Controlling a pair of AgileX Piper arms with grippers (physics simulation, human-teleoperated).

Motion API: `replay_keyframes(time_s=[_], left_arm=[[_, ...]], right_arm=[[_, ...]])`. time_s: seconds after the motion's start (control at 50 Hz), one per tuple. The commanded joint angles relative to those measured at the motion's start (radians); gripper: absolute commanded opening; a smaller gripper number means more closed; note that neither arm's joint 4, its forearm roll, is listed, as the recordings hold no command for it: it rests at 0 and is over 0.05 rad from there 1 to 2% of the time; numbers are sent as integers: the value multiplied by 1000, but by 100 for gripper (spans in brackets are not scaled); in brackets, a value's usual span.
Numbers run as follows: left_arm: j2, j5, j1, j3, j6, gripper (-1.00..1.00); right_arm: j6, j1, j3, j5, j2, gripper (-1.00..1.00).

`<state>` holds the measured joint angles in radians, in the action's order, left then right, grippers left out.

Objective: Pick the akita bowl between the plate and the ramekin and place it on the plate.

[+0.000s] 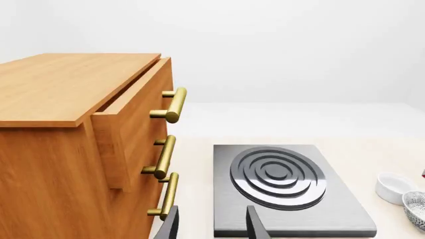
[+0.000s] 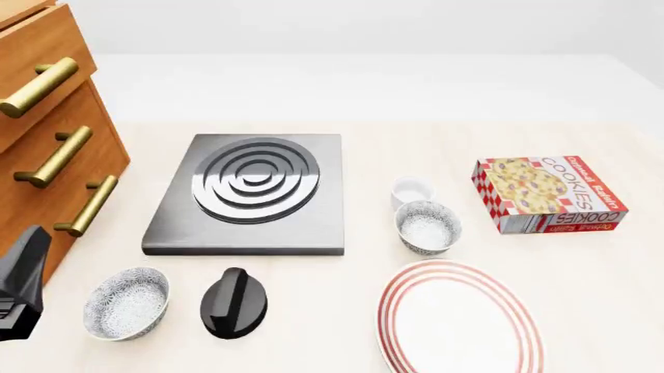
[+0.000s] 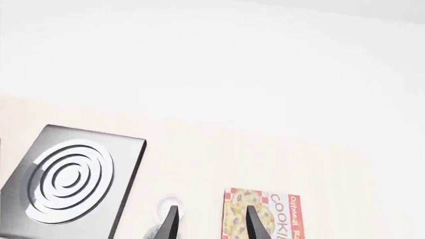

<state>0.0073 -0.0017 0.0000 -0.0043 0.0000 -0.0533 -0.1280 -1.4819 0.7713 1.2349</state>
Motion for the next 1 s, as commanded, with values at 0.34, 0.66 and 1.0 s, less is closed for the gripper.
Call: replay_keyframes(time_s=[0.34, 0.66, 1.0], left_arm=[[0, 0, 0, 0, 0, 100], [0, 0, 0, 0, 0, 100], [0, 0, 0, 0, 0, 100]], right_arm=[[107, -6, 181, -132, 65, 100], [169, 5, 317, -242, 68, 100], [189, 9, 412, -291, 70, 100]])
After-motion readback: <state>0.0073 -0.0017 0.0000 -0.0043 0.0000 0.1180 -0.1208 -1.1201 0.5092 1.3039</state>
